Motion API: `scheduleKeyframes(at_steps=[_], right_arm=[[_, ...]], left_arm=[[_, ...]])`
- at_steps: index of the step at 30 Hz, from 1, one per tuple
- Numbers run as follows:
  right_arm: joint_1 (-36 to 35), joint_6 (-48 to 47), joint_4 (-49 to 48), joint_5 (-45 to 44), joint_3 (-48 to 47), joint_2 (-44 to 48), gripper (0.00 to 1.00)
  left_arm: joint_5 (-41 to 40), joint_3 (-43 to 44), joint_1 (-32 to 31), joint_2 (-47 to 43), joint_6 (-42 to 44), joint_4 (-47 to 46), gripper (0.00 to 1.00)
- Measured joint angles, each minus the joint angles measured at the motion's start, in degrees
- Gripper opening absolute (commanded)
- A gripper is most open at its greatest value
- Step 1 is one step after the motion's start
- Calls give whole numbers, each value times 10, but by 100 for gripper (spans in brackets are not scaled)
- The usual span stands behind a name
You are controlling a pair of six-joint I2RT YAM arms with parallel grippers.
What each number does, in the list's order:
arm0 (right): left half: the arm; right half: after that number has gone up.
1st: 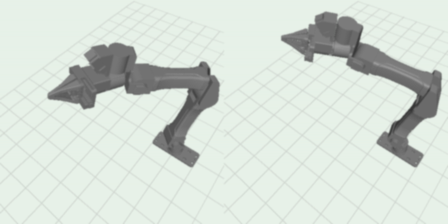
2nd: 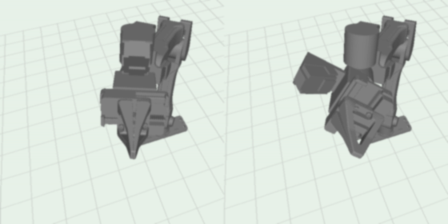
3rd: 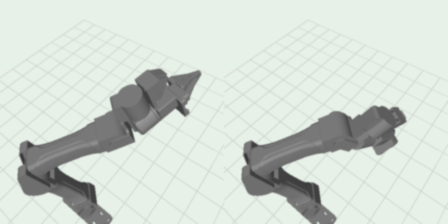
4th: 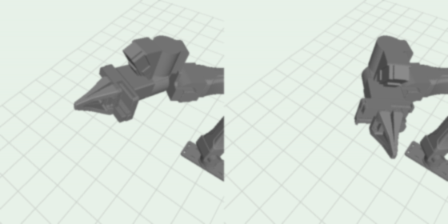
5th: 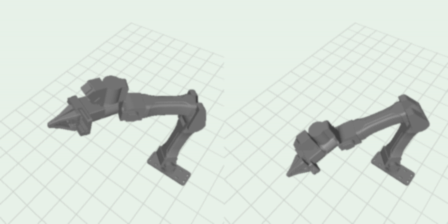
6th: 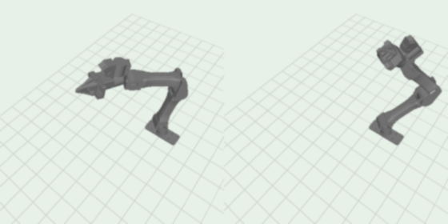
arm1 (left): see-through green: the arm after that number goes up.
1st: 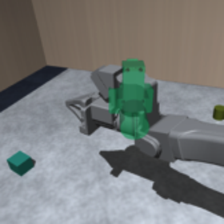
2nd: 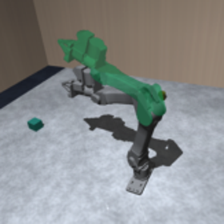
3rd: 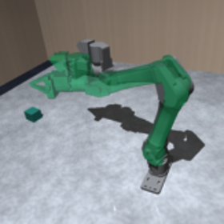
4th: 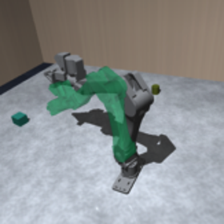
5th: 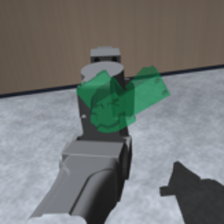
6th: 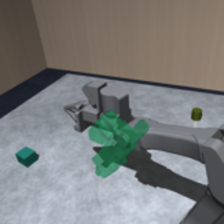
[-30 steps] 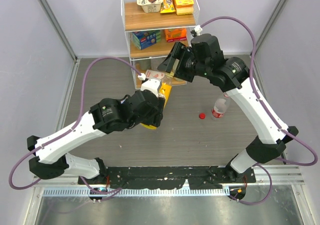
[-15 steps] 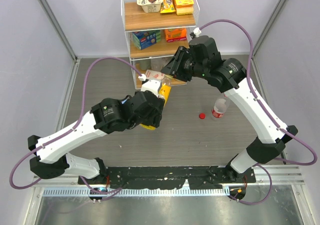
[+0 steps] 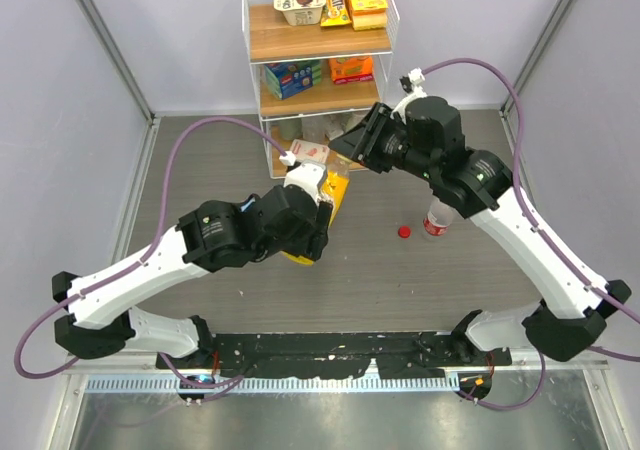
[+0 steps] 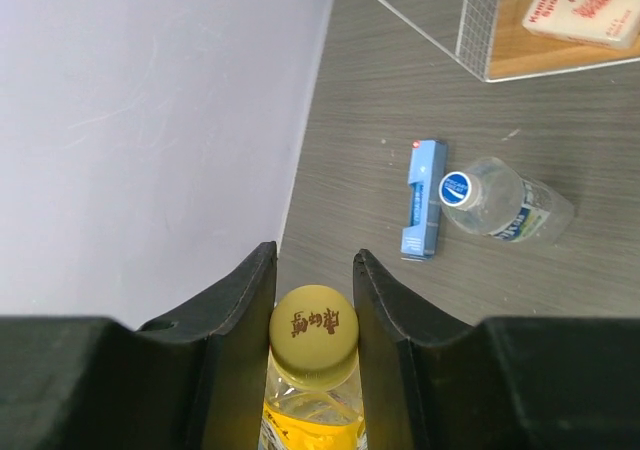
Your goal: Unscrew the bottle caps
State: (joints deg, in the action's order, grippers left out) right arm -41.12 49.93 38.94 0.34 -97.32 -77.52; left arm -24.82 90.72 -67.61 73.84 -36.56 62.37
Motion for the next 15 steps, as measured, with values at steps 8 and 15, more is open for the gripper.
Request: scheduleKeyframes(at_steps=[8, 15], right_arm=[[5, -3, -161, 63, 114, 74, 2], [24, -3, -306, 174, 168, 86, 2]], left_arm=[[45, -36, -2, -49, 11, -51, 0], [71, -70, 0, -91, 4, -98, 0]])
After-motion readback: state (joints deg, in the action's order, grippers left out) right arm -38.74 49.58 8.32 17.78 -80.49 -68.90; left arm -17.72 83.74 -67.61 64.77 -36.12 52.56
